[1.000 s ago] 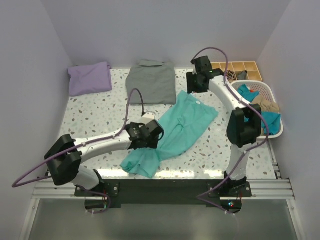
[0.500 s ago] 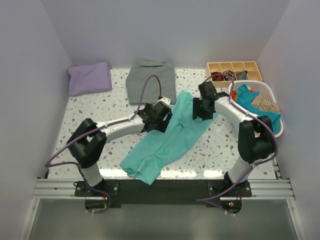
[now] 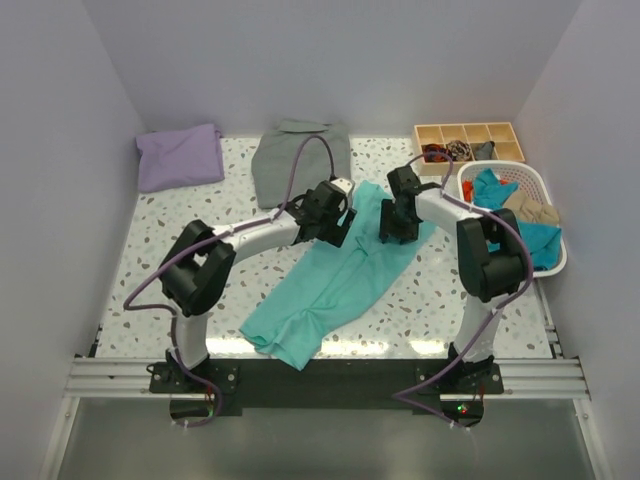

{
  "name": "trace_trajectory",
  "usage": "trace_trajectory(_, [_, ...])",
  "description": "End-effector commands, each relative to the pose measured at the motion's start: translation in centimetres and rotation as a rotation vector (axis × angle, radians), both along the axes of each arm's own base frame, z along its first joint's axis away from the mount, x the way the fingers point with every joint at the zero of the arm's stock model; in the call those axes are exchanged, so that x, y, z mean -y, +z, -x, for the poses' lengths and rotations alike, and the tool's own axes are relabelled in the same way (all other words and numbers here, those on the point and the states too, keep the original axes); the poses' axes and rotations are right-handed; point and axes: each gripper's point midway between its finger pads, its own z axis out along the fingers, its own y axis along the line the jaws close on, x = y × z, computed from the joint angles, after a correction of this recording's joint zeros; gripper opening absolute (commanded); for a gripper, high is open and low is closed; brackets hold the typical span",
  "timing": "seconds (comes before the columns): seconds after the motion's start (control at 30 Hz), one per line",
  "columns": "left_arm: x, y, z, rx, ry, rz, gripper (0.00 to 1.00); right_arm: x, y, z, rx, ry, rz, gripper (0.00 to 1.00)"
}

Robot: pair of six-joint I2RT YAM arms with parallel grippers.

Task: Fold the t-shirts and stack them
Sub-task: Fold the tshirt

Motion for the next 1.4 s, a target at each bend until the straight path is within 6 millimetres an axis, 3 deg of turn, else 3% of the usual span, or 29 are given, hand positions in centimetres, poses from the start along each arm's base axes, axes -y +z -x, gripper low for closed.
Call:
trace_trajectory(0.0, [1.3,-2.1,1.5,-0.080,-0.041,0.066,0.88,0.4,0.6,-2.6,0.042,-0.046,0.042,0.55])
trace_trajectory(0.3, [1.0,-7.0,4.7,-0.230,-0.001,0.095,0.87,0.7,-1.3,-6.0,0.015,-0.054,0.101,0.56])
trace_trajectory(0.33, [1.0,-7.3,5.0,-0.241,0.005,0.100,0.87,0.5,-0.8,-7.1,0.034,-0.054,0.099,0.56])
trace_trajectory(0.4, [1.0,-8.0,5.7,-0.271,0.026,0.112,0.87,0.6,-1.7,-7.7,0.022,-0.052,0.109,0.56])
trace_trajectory(0.43, [1.3,-8.1,5.9,-0.278,0.025,0.120,0.87,0.4,-1.0,-8.9,0.045,-0.053,0.104,0.56])
trace_trajectory(0.47, [1.5,-8.1,6.1,-0.287,0.025,0.127,0.87,0.7,-1.8,-8.9,0.020,-0.052,0.121,0.56])
trace_trajectory(0.53, [2.1,-7.8,6.1,-0.296,0.033,0.148,0.87,0.5,-0.9,-10.7,0.053,-0.058,0.108,0.56])
trace_trajectory(0.57, [2.7,-7.1,5.7,-0.289,0.032,0.167,0.87,0.7,-1.8,-10.7,0.030,-0.060,0.112,0.56])
trace_trajectory(0.6, [3.0,-6.7,5.5,-0.288,0.038,0.175,0.88,0.6,-0.8,-11.9,0.059,-0.065,0.106,0.56])
trace_trajectory(0.73, [5.0,-4.2,4.5,-0.260,0.021,0.224,0.91,0.7,-0.2,-14.0,0.087,-0.055,0.129,0.56])
trace_trajectory(0.9, [6.8,-3.6,6.3,-0.297,-0.031,0.263,0.91,1.8,0.4,-16.0,0.097,-0.027,0.193,0.56])
trace_trajectory(1.0, [6.2,-3.8,7.2,-0.293,-0.006,0.246,0.91,2.2,1.3,-16.7,0.115,-0.005,0.206,0.56])
trace_trajectory(1.1, [4.3,-2.7,6.2,-0.219,0.072,0.222,0.92,1.6,3.0,-16.5,0.161,0.022,0.174,0.56])
trace_trajectory(1.13, [3.3,-2.2,5.2,-0.170,0.115,0.200,0.93,1.4,5.3,-17.1,0.229,0.018,0.151,0.56])
trace_trajectory(1.2, [1.9,0.0,3.2,-0.096,0.160,0.202,0.94,1.1,6.1,-16.2,0.244,0.035,0.123,0.57])
trace_trajectory(1.23, [1.1,1.0,2.0,-0.039,0.191,0.190,0.94,0.6,8.5,-16.3,0.299,0.049,0.086,0.57])
trace_trajectory(1.3, [-0.2,3.7,-0.5,0.068,0.210,0.191,0.96,0.2,9.4,-15.4,0.309,0.067,0.061,0.57])
trace_trajectory(1.37, [-1.5,6.4,-3.8,0.189,0.247,0.182,0.98,0.0,11.7,-14.6,0.351,0.078,0.029,0.57])
